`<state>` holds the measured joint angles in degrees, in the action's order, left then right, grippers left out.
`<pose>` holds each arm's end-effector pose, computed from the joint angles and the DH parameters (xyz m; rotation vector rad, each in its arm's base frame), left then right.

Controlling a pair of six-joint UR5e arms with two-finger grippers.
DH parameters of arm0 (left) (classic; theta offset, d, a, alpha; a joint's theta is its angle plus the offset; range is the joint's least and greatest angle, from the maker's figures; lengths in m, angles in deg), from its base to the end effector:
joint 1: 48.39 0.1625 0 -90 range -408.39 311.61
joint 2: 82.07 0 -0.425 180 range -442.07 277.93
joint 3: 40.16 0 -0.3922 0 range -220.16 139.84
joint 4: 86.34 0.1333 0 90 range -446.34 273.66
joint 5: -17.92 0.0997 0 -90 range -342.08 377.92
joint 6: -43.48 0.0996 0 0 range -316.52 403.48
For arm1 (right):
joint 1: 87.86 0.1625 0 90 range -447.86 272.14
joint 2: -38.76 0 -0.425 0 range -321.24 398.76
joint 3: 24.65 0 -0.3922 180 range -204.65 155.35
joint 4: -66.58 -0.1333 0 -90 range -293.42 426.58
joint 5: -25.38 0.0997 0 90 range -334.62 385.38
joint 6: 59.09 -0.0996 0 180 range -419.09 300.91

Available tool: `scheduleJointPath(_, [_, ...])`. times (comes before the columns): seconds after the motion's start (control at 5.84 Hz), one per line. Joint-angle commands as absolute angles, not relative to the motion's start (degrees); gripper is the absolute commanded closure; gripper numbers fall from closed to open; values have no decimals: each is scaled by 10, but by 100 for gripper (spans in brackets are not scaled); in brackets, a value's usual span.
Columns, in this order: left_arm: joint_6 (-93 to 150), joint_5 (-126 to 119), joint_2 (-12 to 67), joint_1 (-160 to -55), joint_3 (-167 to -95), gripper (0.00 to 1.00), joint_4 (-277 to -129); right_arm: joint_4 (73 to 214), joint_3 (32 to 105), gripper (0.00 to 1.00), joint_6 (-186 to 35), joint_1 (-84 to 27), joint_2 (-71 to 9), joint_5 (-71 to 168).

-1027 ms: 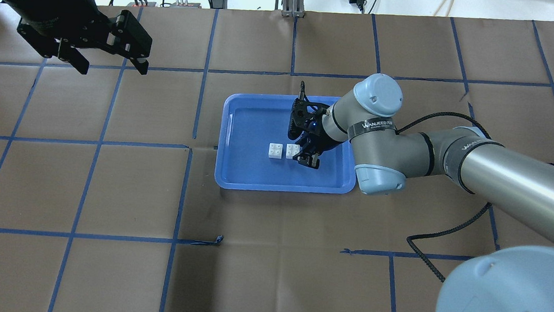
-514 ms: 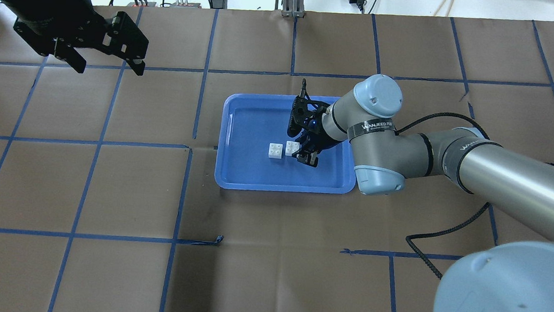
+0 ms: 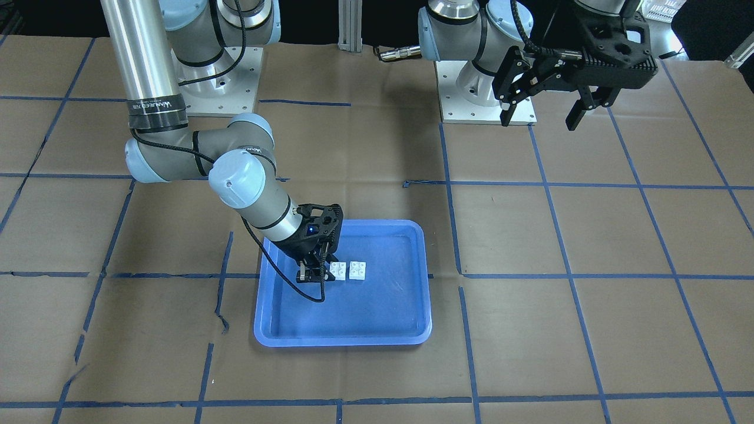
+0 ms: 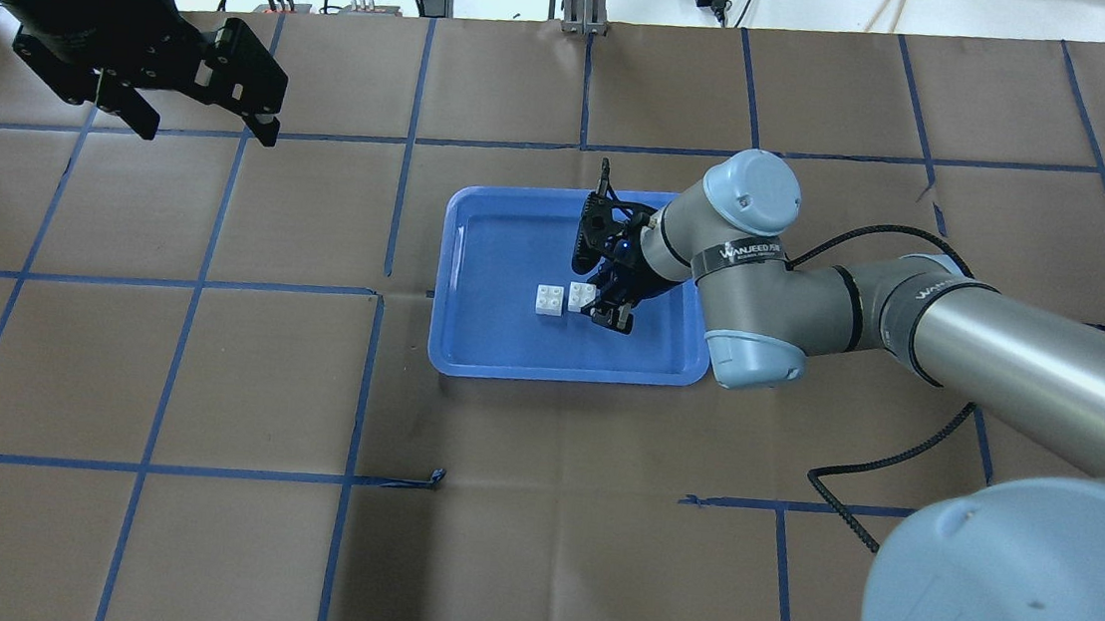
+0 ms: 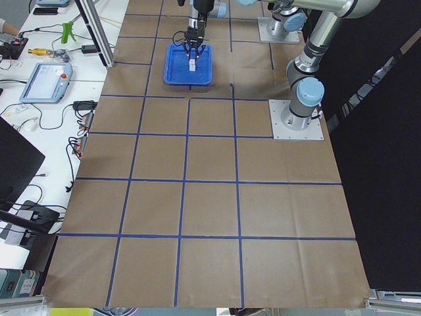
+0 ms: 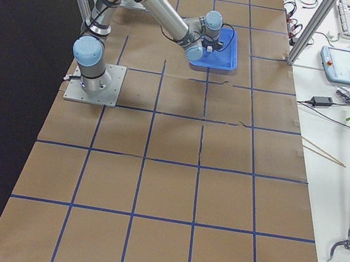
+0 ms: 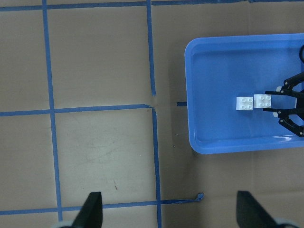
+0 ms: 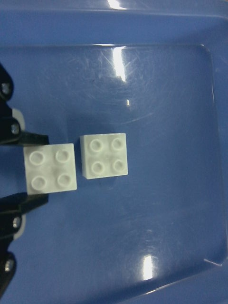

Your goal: Assemble white blocks and place on blue tray

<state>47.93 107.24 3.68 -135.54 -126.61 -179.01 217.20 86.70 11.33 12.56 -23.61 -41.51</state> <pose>-0.1112 -0.4714 0.5493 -0.0446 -3.1320 0.1412 0.2728 -0.5301 0.1735 -1.8887 2.1263 -0.5417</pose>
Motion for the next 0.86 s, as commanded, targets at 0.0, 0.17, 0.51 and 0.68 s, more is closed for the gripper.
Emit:
scheduleJointPath(0.0, [473, 1083, 35, -1356, -1272, 1, -1791, 2172, 866, 75, 113, 129, -233, -415])
scheduleJointPath(0.17, [473, 1076, 36, -1354, -1275, 1, -1786, 2173, 866, 75, 113, 135, -232, -415])
scheduleJointPath(0.51, [474, 1077, 36, -1355, -1276, 1, -1786, 2173, 866, 75, 113, 135, -231, -415])
scheduleJointPath(0.68, [474, 1077, 36, -1355, -1276, 1, -1785, 2173, 866, 75, 113, 135, -231, -415])
